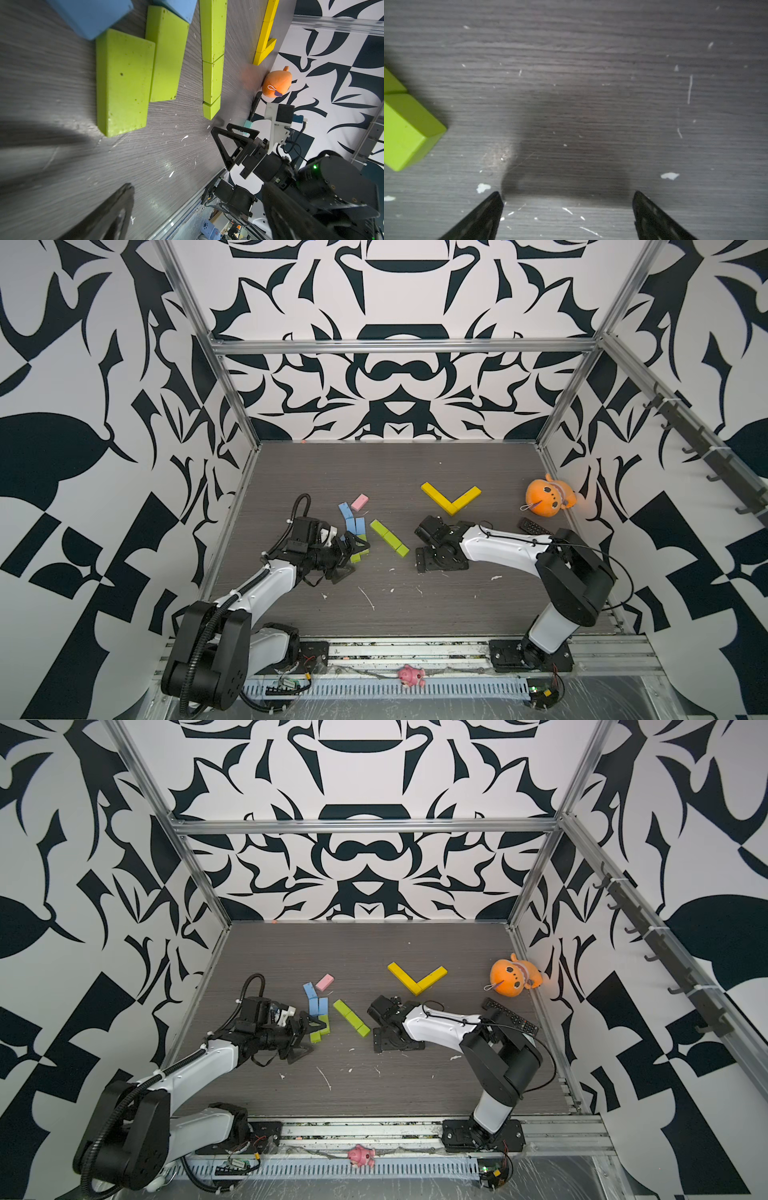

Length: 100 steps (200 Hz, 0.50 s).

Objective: Assemble the letter v with building blocks
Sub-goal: Assemble the building block at the center of the board.

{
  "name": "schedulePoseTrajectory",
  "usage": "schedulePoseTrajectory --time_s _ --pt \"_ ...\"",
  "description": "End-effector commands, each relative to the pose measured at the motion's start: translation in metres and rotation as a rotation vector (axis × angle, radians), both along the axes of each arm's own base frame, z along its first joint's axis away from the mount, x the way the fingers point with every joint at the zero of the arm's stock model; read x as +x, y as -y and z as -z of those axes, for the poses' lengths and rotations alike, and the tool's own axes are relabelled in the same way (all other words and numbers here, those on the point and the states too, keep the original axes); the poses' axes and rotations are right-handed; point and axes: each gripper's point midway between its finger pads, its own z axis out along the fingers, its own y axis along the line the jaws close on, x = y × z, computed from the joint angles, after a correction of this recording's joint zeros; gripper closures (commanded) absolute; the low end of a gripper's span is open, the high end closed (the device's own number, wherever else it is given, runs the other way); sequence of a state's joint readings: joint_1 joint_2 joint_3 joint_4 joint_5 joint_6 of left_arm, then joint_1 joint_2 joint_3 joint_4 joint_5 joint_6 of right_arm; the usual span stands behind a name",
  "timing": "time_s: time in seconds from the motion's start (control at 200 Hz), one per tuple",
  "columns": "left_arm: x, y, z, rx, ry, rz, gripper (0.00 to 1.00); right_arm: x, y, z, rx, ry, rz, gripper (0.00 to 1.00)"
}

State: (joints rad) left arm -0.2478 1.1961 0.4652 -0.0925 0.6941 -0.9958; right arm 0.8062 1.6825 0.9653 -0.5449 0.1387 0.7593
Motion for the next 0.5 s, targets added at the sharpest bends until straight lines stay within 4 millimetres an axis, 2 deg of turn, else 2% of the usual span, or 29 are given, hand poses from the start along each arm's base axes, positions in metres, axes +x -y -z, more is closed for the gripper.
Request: schedulePoseTrajectory --time_s 0.0,0.22,0.495 --pt "-0.002 0.000 0.002 -0.009 -0.008 0.001 0.01 0.005 -0.011 -0.007 0.043 0.053 0.083 0.01" --pt "-0.001 0.001 0.002 -0.011 -0.012 0.002 0.00 -0.001 -0.023 0.004 0.050 0.040 0.140 0.01" --pt "-0.004 0.000 0.005 -0.005 -0.015 0.010 0.01 0.005 -0.030 0.011 -0.005 0.062 0.194 0.01"
